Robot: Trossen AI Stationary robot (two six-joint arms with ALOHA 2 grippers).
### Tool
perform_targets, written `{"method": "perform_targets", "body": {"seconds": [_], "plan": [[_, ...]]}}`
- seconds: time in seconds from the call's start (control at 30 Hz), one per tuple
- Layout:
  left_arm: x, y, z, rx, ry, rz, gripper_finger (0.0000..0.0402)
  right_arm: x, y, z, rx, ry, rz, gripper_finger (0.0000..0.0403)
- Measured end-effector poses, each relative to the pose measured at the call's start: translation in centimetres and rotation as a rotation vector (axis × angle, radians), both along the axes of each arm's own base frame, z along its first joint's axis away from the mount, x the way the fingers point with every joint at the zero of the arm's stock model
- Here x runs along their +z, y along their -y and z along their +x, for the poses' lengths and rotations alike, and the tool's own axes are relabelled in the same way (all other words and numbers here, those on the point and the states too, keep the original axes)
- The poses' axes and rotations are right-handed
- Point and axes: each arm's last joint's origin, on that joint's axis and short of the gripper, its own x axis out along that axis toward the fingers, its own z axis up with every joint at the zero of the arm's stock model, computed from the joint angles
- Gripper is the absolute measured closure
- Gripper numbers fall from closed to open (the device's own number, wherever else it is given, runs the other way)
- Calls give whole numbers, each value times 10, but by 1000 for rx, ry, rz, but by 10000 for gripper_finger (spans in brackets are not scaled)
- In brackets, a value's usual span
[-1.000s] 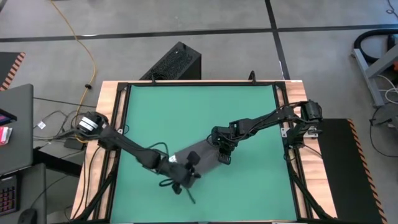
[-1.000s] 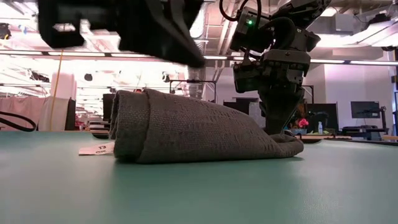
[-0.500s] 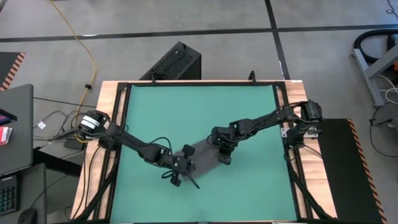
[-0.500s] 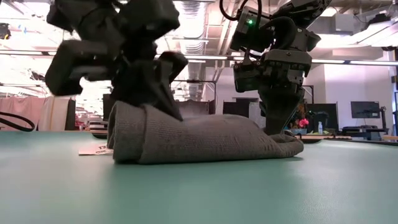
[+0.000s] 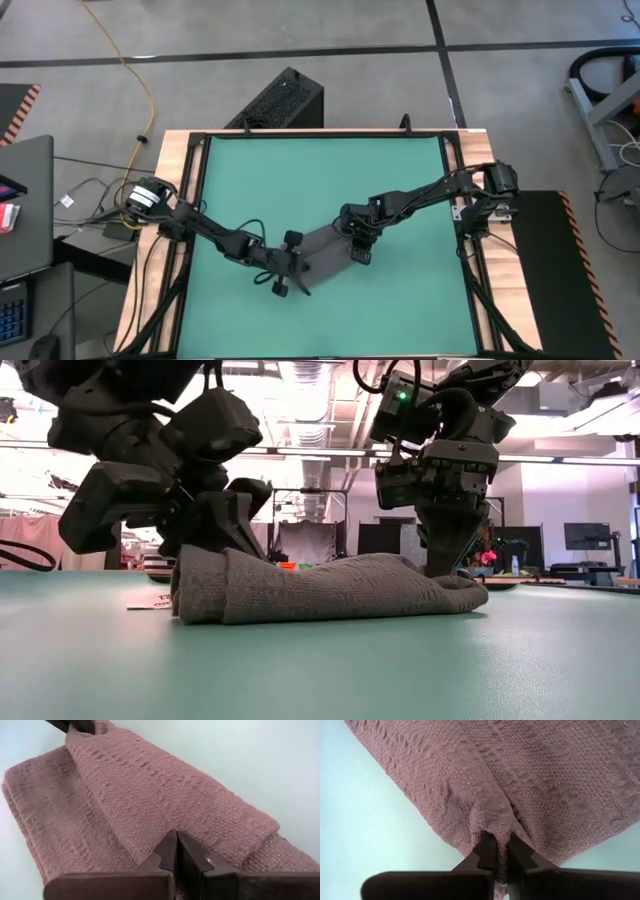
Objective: Roll towel
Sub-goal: Roll the gray towel
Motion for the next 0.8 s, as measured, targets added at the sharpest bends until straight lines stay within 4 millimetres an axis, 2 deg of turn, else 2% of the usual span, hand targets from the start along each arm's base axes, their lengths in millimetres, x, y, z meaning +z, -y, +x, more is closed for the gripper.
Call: {"method": "perform_targets", "body": {"seconds": [0.2, 0.57, 0.67, 0.8], "plan": [[-7, 1, -8, -4, -24, 10, 401, 7, 1, -1, 4, 37, -20, 360], [-12, 0, -14, -1, -41, 10, 401, 58, 6, -17, 40, 214, -50, 351], [-12, 1, -14, -7, -45, 8, 401, 59, 1, -23, 60, 173, -54, 341], [-13, 2, -16, -22, -54, 7, 401, 52, -5, -29, 83, 81, -80, 337]]}}
